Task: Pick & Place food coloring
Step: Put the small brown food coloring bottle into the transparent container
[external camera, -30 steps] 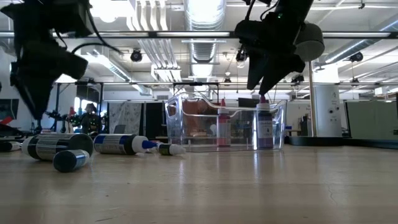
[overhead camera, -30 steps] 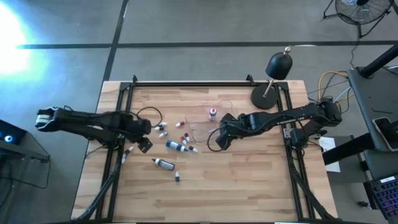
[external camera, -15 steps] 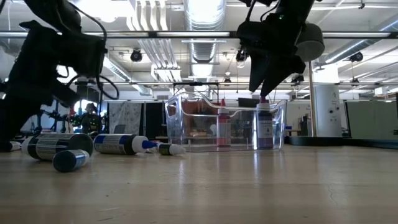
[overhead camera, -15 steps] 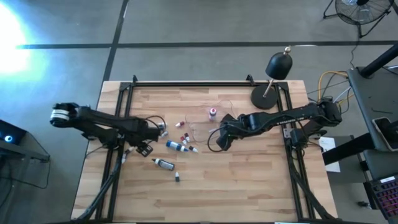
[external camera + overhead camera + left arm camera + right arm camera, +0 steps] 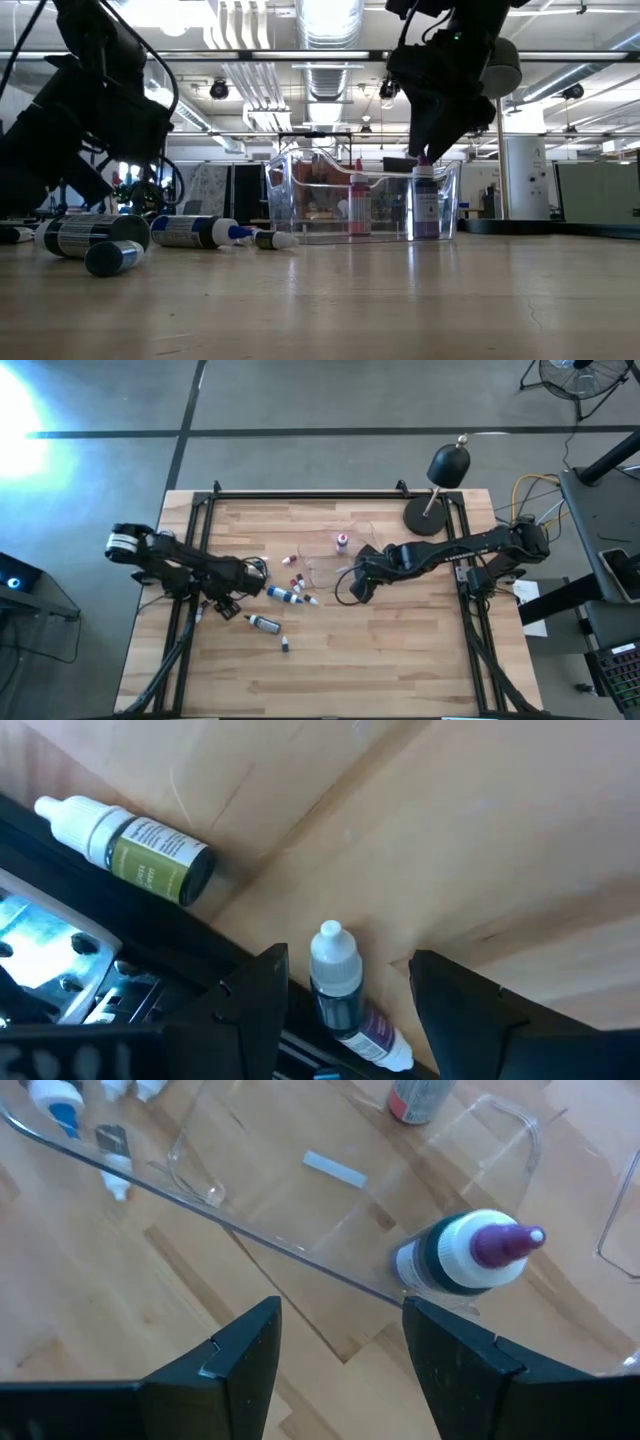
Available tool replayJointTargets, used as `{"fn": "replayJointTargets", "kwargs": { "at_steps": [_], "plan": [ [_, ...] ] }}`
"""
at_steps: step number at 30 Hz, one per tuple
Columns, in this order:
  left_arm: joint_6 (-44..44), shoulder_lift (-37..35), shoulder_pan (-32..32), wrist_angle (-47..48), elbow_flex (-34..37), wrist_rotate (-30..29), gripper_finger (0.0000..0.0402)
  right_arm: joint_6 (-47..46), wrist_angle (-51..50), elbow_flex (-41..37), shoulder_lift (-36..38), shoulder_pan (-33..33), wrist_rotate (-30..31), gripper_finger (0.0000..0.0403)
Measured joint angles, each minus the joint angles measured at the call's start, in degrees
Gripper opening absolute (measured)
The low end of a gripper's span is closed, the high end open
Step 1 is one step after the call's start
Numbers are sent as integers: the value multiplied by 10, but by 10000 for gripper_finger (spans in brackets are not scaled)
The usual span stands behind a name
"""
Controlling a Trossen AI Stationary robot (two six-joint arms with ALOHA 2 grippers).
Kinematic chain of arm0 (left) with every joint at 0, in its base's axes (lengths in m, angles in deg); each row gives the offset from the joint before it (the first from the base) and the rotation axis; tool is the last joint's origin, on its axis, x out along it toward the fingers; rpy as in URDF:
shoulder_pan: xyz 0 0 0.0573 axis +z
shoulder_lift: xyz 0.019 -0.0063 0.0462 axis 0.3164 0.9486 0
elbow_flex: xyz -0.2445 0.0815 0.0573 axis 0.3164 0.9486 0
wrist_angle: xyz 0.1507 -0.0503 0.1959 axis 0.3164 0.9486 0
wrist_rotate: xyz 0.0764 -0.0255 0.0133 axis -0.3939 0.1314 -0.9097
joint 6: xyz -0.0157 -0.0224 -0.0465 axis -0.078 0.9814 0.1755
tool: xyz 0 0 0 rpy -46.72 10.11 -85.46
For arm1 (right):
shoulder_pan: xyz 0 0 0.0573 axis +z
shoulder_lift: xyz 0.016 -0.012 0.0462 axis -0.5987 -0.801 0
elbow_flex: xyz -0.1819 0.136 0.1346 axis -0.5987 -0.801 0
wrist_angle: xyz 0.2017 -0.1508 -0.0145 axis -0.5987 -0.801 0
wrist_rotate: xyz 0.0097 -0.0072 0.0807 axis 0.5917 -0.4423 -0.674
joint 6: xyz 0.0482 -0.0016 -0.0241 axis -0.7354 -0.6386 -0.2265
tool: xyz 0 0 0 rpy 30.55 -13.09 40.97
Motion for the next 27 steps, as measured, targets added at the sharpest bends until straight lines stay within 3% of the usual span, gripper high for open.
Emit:
{"fn": "replayJointTargets", "kwargs": {
  "at_steps": [6, 11, 27],
  "plan": [
    [-21, 17, 0, -17, 11, 42, 185, -4, 2, -15, 0, 0, -3, 203],
    [-27, 11, 0, -22, 13, 39, 177, -8, 6, -23, 0, 0, -5, 203],
    [-30, -15, 0, -39, 15, 1, 88, 1, 9, -23, 0, -2, -4, 203]
  ]
}}
